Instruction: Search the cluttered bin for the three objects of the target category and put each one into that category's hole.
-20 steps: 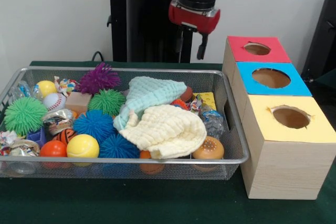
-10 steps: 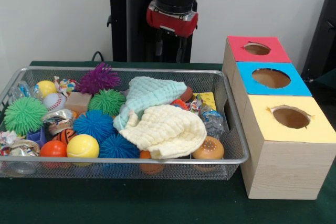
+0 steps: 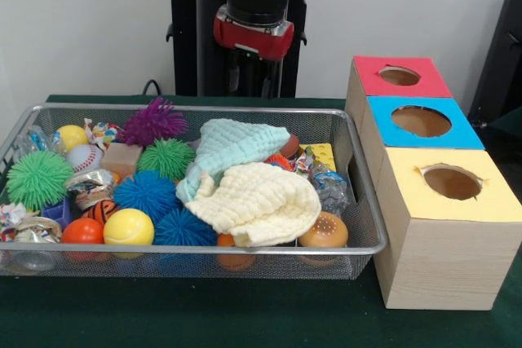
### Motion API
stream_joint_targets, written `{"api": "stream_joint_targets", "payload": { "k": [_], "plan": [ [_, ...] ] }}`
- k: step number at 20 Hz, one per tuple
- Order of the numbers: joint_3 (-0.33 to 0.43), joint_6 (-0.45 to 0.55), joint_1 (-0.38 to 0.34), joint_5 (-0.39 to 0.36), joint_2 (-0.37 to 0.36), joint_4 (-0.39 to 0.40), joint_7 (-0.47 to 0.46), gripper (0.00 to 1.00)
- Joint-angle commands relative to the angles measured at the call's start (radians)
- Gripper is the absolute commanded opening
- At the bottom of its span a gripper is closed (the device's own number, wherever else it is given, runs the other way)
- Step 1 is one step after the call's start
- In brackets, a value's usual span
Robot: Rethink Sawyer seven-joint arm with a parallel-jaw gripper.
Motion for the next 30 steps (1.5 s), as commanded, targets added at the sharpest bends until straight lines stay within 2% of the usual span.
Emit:
{"api": "stream_joint_targets", "payload": {
  "k": [1,7,17,22,30],
  "plan": [
    [0.111,0.036,-0.047,-0.067,0.001,-0.116,-0.056,1.00],
    [0.105,0.025,-0.065,-0.128,0.014,-0.173,-0.071,1.00],
    [0.193,-0.016,-0.201,-0.212,0.098,-0.253,-0.115,1.00],
    [0.226,-0.015,-0.257,-0.235,0.110,-0.257,-0.105,1.00],
    [0.211,0.009,-0.255,-0.266,0.116,-0.293,-0.057,1.00]
  ]
}}
